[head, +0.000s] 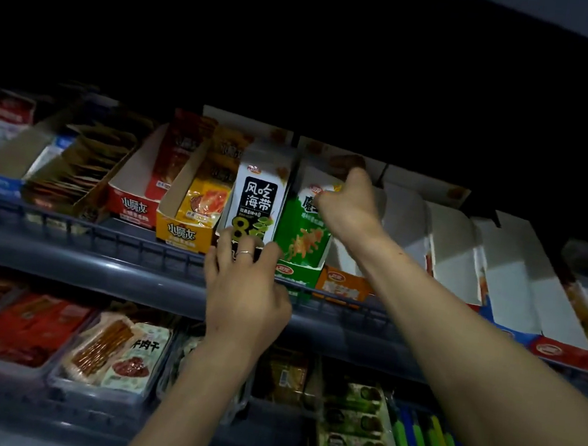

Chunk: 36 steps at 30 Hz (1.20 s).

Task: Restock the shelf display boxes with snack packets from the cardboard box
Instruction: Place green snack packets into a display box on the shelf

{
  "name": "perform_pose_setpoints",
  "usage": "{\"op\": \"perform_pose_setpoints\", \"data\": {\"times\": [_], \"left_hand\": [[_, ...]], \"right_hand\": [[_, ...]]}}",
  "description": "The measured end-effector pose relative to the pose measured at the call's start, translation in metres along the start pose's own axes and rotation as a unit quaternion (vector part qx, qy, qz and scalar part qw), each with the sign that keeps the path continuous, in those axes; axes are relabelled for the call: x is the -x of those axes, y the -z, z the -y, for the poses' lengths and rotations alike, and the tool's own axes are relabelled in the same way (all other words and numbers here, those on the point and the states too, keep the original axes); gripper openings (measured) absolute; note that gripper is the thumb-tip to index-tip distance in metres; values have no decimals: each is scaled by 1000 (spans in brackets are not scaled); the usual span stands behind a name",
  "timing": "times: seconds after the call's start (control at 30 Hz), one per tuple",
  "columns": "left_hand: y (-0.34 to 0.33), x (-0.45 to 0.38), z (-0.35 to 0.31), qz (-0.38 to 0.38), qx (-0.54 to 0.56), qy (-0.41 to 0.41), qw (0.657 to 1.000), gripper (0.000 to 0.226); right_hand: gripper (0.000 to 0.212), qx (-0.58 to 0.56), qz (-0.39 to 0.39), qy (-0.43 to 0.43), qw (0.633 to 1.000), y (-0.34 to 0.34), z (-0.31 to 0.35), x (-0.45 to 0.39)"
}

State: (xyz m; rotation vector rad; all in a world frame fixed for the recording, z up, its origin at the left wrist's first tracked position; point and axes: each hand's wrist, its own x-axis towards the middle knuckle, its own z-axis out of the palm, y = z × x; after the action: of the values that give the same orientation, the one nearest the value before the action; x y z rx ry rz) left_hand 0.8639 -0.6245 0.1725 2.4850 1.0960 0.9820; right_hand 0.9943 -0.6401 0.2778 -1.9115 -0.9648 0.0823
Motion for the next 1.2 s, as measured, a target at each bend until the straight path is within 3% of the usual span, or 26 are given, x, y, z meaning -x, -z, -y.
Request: {"op": "perform_pose_setpoints", "data": {"times": [0.13,0.27,0.37,0.53,0.7,0.8,0.9,1.07,1.2], "left_hand": [[1,0,2,-3,1,-6,1000,42],[0,0,3,-1,2,-11,1000,41],[-1,0,3,-4,-3,-12,1000,40],[-3,1,4,-19,-4,-13,1000,39],[-2,1,4,-5,-4,-9,1000,41],[2,0,5,5,-3,-11,1000,43],[6,1,6,15,15,-18,1000,46],[22,20,6,-38,83,-46,995,40],[34,48,4,11,152,-49,987,23]], "right_hand": [[35,214,37,96,971,10,3,-12],[67,440,121,187,870,5,10,-9],[54,502,79,238,828,0,12,-16],[36,516,84,196,829,-6,8,-24],[39,514,18,243,822,-3,-2,-16],[52,490,-5,277,826,4,-10,-8],[47,439,24,293,849,13,-13,3],[25,295,68,282,910,33,-23,44],[12,192,117,232,946,44,-53,100]]}}
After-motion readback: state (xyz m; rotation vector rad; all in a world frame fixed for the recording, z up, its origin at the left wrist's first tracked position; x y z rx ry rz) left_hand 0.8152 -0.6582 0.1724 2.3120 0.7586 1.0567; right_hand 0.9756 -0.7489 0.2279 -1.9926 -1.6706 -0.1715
